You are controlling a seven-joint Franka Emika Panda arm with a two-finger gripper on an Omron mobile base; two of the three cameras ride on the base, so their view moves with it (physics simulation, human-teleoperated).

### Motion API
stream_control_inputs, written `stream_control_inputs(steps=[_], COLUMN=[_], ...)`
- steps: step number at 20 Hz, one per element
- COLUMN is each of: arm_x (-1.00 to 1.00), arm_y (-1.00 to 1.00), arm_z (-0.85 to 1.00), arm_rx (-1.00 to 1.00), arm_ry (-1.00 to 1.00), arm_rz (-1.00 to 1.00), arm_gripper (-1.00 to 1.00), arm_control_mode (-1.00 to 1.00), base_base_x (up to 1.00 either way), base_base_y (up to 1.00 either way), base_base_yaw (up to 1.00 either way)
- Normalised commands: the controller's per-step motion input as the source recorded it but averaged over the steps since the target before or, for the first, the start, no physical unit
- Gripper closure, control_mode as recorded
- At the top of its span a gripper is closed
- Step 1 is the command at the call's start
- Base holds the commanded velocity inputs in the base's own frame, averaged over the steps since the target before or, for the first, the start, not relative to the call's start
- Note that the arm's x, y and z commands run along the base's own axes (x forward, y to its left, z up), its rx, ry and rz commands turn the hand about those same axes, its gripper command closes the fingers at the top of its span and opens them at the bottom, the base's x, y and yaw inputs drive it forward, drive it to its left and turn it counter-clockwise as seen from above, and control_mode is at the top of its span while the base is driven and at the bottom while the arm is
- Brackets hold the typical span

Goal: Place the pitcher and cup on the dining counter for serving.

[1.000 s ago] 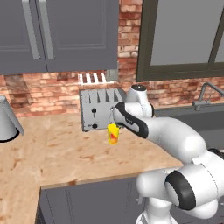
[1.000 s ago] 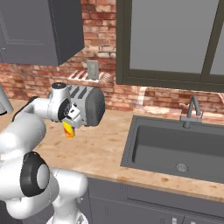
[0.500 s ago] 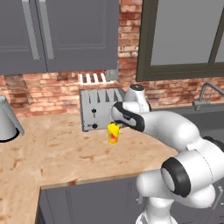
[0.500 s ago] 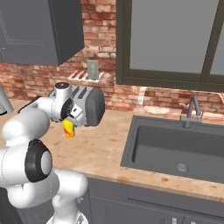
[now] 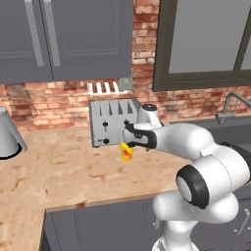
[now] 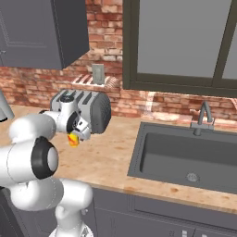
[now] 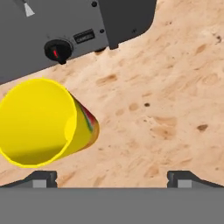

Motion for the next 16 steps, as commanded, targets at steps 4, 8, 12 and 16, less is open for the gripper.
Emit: stream_control_inputs(steps=[4, 8, 12, 16], arm_x=[0.09, 0.06, 0.0, -0.39], arm_y=[0.0, 0.0, 0.1, 0.0], arm_z=[-0.35, -0.21, -0.02, 0.51], arm_rx=[-0.01, -0.01, 0.0, -0.03], arm_ry=[0.0, 0.0, 0.01, -0.35], arm_rz=[0.0, 0.0, 0.0, 0.0], arm_gripper=[-1.0, -1.0, -1.0, -1.0], arm_control_mode=[-1.0, -1.0, -1.0, -1.0], base_base_x=[0.0, 0.0, 0.0, 0.0], base_base_y=[0.0, 0.0, 0.0, 0.0], base_base_yaw=[0.0, 0.0, 0.0, 0.0])
